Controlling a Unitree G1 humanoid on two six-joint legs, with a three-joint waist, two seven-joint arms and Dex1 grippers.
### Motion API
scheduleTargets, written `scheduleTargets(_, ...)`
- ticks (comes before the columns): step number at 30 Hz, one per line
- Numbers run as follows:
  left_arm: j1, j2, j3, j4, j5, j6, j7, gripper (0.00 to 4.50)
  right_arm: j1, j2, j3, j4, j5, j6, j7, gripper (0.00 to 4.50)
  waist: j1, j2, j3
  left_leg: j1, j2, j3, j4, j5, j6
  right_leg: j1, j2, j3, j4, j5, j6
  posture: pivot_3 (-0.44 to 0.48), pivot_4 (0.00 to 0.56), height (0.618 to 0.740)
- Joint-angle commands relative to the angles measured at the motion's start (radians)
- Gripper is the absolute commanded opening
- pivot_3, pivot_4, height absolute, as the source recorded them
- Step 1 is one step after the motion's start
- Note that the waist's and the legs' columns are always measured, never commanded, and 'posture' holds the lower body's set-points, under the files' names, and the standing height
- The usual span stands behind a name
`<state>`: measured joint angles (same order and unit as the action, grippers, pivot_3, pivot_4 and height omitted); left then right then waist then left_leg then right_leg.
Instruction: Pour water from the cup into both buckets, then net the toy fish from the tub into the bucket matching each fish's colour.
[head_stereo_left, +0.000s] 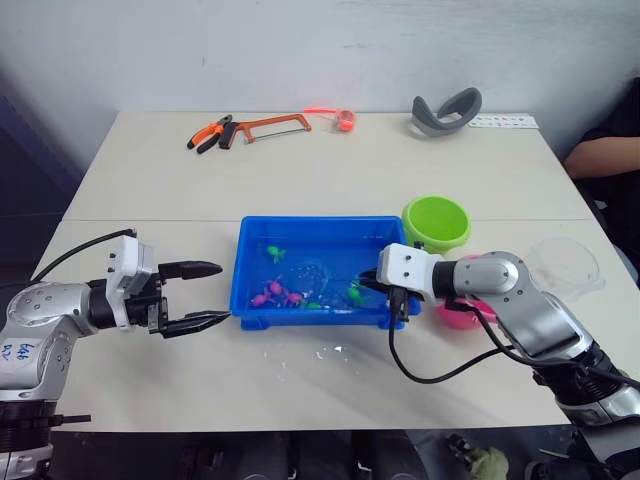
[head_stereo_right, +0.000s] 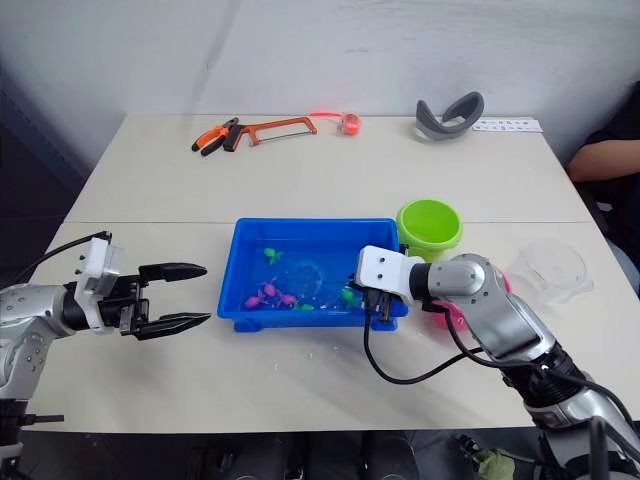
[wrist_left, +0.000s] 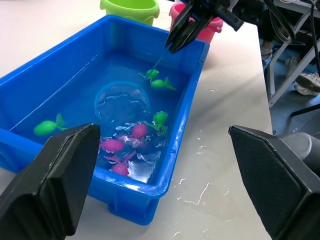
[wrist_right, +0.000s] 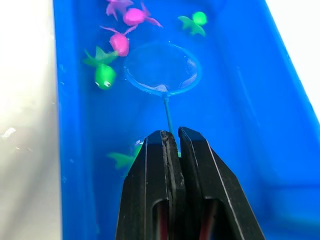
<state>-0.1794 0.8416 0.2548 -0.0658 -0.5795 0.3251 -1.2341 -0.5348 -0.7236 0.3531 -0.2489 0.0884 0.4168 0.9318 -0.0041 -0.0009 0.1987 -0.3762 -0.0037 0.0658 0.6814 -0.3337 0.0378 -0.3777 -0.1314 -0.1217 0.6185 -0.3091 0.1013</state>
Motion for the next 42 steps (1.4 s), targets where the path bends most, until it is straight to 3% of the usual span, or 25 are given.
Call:
scheduleTargets(1,-0.017,0.014,-0.002,0.001,0.009,-0.009,-0.007,4.48,0.004,0.016,-0.038,-0.049,0.044,0.062,0.017,0.00,0.000,0.000,0.000,0.000,0.000,0.000,0.000,0.000,0.000,0.000,0.000,0.000,0.000,0.000,0.000,0.000,0.150,0.740)
scheduleTargets(8,-0.026,0.009,-0.003,0.018,0.018,-0.020,-0.015,4.48,-0.016,-0.016,0.006,-0.030,-0.048,0.005,0.031,0.00,0.001,0.000,0.000,0.000,0.000,0.000,0.000,0.000,0.000,0.000,0.000,0.000,0.000,0.000,0.000,0.000,0.150,0.740)
scheduleTargets(26,0.122,0.067,0.060,0.086,0.054,-0.132,-0.099,4.48,-0.089,0.143,0.092,0.022,-0.086,-0.008,0.088,0.00,-0.008,0.001,0.000,0.000,0.000,0.001,-0.001,0.000,-0.001,-0.002,0.000,0.001,0.000,0.000,0.000,0.000,0.150,0.740)
scheduleTargets(34,0.155,0.068,0.082,0.064,0.050,-0.131,-0.091,4.48,-0.103,0.174,0.064,0.025,-0.042,0.079,0.097,0.00,-0.013,0.001,0.000,0.000,0.000,0.000,-0.001,-0.001,-0.001,-0.002,0.000,0.001,0.000,0.000,0.000,0.000,0.150,0.740)
scheduleTargets(42,0.149,0.069,0.078,0.071,0.056,-0.133,-0.090,4.48,-0.144,0.138,0.056,0.070,-0.050,0.097,0.125,0.00,-0.023,0.001,0.000,0.000,0.000,0.000,-0.002,-0.001,-0.001,-0.002,-0.001,0.001,0.000,0.000,0.000,0.000,0.150,0.740)
